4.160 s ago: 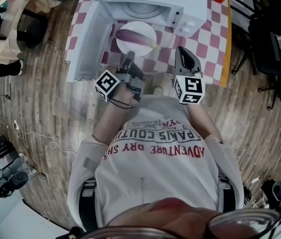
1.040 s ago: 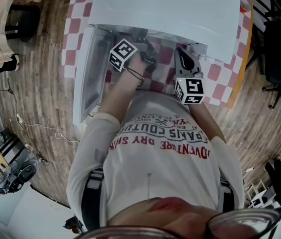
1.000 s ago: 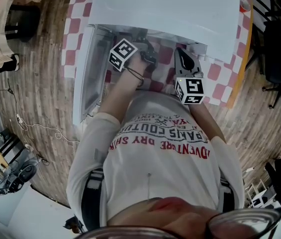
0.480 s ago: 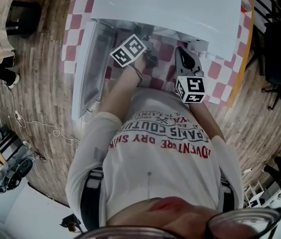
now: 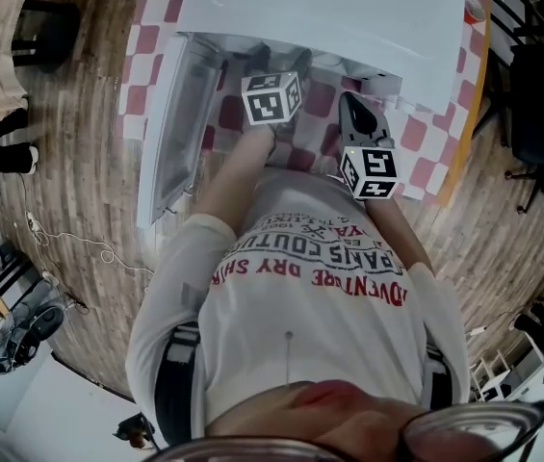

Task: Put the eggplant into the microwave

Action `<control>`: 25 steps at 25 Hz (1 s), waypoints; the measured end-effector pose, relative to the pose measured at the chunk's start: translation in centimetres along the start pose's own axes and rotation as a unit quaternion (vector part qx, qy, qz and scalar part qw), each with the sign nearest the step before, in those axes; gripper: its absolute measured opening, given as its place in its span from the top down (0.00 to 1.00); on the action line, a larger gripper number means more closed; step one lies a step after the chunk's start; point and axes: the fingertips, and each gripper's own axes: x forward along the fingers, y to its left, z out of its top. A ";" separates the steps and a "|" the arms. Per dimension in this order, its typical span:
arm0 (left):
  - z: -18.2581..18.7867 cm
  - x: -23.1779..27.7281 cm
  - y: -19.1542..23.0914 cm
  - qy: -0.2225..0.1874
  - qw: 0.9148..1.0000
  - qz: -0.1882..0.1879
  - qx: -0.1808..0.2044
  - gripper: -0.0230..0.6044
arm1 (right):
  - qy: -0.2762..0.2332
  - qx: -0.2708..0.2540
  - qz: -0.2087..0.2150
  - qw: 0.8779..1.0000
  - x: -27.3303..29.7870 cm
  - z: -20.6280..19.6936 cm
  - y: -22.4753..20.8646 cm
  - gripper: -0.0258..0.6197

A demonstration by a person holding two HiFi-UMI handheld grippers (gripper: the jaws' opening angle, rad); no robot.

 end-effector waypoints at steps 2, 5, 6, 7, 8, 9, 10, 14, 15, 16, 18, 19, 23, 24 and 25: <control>-0.4 0.0 -0.1 0.016 0.999 0.005 0.031 0.40 | 0.000 0.002 -0.002 1.000 -0.1 0.0 -0.2 0.92; -0.9 -0.1 -0.1 0.038 0.997 0.009 0.064 0.40 | -0.002 0.006 -0.007 1.000 -0.3 -0.1 -0.5 0.92; -1.0 -0.1 0.0 0.044 0.997 0.010 0.070 0.40 | -0.002 0.007 -0.008 1.000 -0.4 -0.1 -0.5 0.92; -1.1 -0.2 0.0 0.047 0.996 0.010 0.073 0.40 | -0.002 0.008 -0.009 1.000 -0.4 -0.1 -0.6 0.92; -1.2 -0.3 0.0 0.047 0.996 0.009 0.073 0.40 | -0.002 0.009 -0.009 1.000 -0.5 -0.1 -0.6 0.92; -1.1 -0.4 0.0 0.044 0.997 0.008 0.070 0.40 | -0.003 0.009 -0.009 1.000 -0.5 -0.1 -0.6 0.92; -1.0 -0.5 0.0 0.039 0.997 0.006 0.063 0.40 | -0.003 0.009 -0.009 1.000 -0.5 -0.1 -0.5 0.92; -0.7 -1.2 0.0 0.023 0.999 -0.004 0.040 0.40 | -0.006 0.010 -0.009 1.000 -0.7 0.0 -0.2 0.92; -0.6 -1.5 -0.2 0.019 0.999 -0.009 0.033 0.40 | -0.007 0.009 -0.009 1.000 -0.7 0.1 -0.1 0.92; -0.5 -1.9 -0.4 0.017 0.999 -0.016 0.026 0.41 | -0.008 0.009 -0.008 1.000 -0.8 0.1 0.0 0.92; -0.6 -2.9 -0.7 0.015 0.999 -0.020 0.026 0.46 | -0.011 0.008 -0.007 1.000 -0.9 0.3 0.2 0.92; -0.7 -3.6 -0.7 0.013 0.999 -0.013 0.036 0.62 | -0.013 0.007 -0.007 1.000 -1.0 0.3 0.3 0.92; -1.1 -6.1 -1.3 -0.008 0.997 0.003 0.079 0.90 | -0.024 0.004 -0.001 1.000 -1.7 0.7 1.1 0.92; -1.2 -6.7 -1.7 -0.014 0.996 -0.002 0.084 0.91 | -0.026 0.002 -0.002 1.000 -1.8 0.8 1.3 0.92; -1.2 -7.3 -2.1 -0.022 0.996 -0.008 0.088 0.91 | -0.029 0.000 -0.003 1.000 -2.0 0.9 1.5 0.92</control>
